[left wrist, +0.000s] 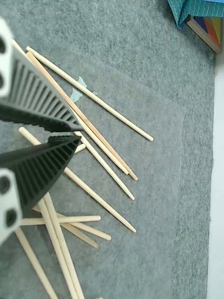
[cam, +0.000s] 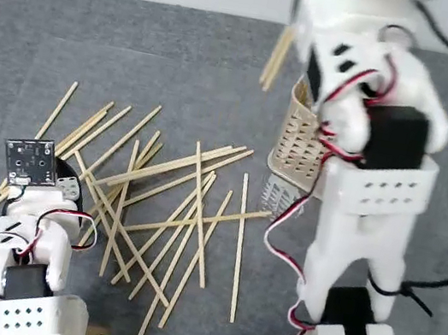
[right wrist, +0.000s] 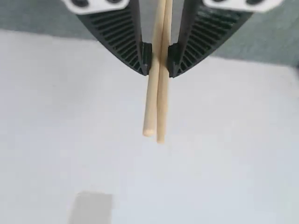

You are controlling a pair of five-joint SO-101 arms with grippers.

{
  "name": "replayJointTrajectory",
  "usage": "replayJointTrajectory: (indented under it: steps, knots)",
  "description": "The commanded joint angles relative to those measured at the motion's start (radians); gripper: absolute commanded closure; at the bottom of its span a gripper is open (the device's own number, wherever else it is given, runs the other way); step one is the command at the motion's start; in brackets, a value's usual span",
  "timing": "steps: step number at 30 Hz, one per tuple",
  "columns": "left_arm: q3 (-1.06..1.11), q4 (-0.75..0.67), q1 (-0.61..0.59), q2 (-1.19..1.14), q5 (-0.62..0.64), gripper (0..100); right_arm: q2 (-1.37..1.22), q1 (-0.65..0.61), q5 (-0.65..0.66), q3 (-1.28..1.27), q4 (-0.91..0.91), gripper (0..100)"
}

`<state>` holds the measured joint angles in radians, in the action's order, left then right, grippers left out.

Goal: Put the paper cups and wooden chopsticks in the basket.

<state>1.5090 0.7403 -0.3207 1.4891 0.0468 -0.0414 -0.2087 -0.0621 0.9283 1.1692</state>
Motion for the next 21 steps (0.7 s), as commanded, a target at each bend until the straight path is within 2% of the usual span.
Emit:
replayJointTrajectory:
  steps: [1,10,17,21]
  knots:
    - [-0.007,-0.021,0.005,0.012,0.000,98,0.067,0.071,0.063,0.057,-0.061,99.1]
    - [-0.007,-0.021,0.005,0.012,0.000,98,0.065,0.117,0.172,-0.064,-0.107,99.1]
    - [-0.005,-0.021,0.005,0.012,0.000,98,0.067,0.154,0.183,-0.313,-0.292,99.1]
    - [-0.005,-0.021,0.005,0.012,0.000,98,0.073,0.157,0.178,-0.404,-0.306,98.5]
